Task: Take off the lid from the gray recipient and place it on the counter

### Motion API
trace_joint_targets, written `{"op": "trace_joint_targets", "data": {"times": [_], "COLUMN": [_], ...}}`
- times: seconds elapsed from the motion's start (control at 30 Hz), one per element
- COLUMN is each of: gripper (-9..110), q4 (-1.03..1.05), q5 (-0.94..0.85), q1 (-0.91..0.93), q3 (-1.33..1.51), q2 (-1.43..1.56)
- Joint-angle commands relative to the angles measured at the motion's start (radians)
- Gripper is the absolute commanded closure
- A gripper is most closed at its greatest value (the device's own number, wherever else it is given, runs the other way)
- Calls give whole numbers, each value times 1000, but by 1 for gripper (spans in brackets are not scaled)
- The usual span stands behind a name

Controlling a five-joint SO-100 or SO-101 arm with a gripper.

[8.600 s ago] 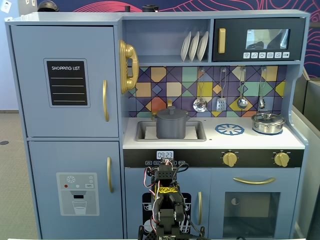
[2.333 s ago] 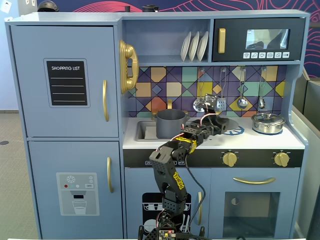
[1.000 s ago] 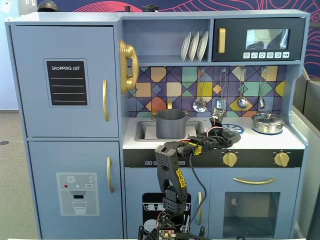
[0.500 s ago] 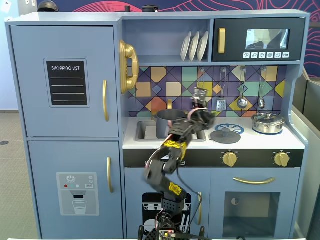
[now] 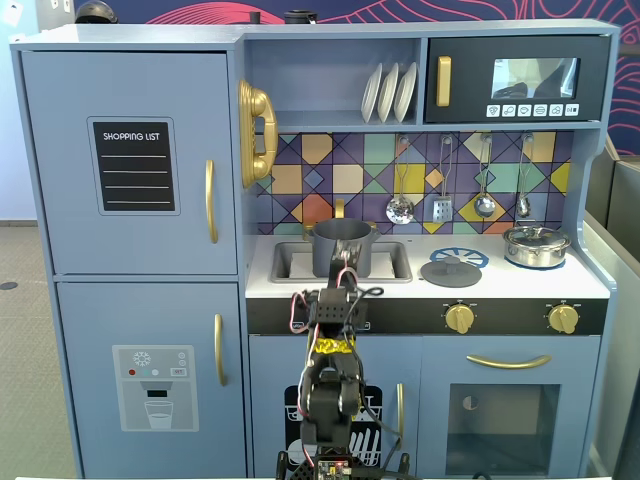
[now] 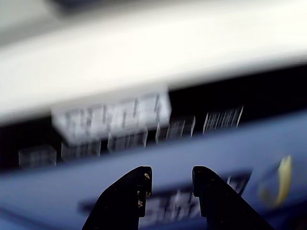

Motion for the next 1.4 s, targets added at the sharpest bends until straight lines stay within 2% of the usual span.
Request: {"op": "trace_joint_targets", "data": {"times": [0.0, 0.17, 0.47, 0.7, 0.87, 1.37], "gripper": [102, 102, 102, 100, 98, 94], "q4": [146, 250, 207, 454, 505, 505], "q5": [8, -17, -124, -222, -67, -64], "q1": [-31, -35, -12, 15, 18, 17], "q3": [46, 149, 413, 449, 449, 449], "q2": [84, 132, 158, 169, 169, 169]}}
